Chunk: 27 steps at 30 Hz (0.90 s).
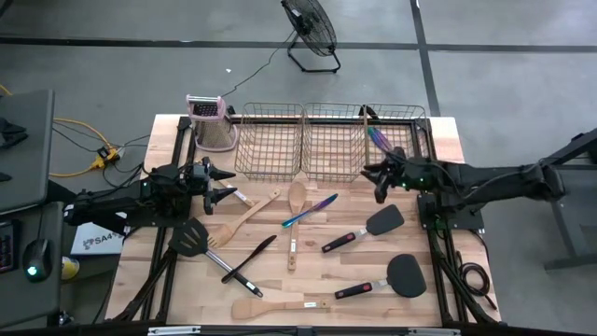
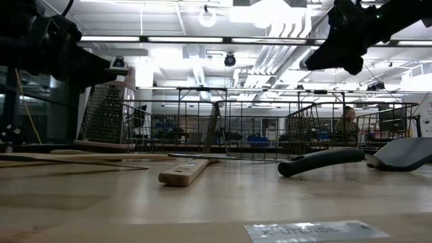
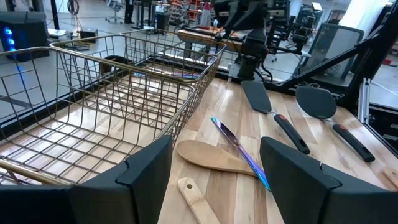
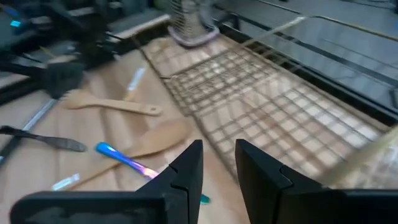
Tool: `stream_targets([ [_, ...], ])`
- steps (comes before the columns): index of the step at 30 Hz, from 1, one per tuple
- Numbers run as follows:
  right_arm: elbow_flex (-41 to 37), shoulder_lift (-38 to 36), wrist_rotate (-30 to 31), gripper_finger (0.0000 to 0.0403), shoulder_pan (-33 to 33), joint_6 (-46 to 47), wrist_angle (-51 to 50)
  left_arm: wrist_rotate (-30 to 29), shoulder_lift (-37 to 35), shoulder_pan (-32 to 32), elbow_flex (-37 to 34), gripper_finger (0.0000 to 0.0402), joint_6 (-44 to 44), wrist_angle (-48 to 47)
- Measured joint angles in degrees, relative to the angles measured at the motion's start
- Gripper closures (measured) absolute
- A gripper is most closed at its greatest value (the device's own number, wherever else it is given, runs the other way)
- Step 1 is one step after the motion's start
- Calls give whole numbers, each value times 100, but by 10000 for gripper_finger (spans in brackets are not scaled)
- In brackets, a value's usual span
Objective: Pick & Place Kitchen Items
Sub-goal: Put the black table knife into the right mesh basket
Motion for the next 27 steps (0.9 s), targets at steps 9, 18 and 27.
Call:
stream_targets([
  [9,-372,-2,-366,316,816,-289,1044,0,0,2,-2,161,-253,9],
  [18,-382,152,-639,316,1013,-538,965,2,0,2,-2,161,-388,-27],
  [27,-380,378,-448,297,1012,-708,1373,207,6,1,4,161,-735,-81],
])
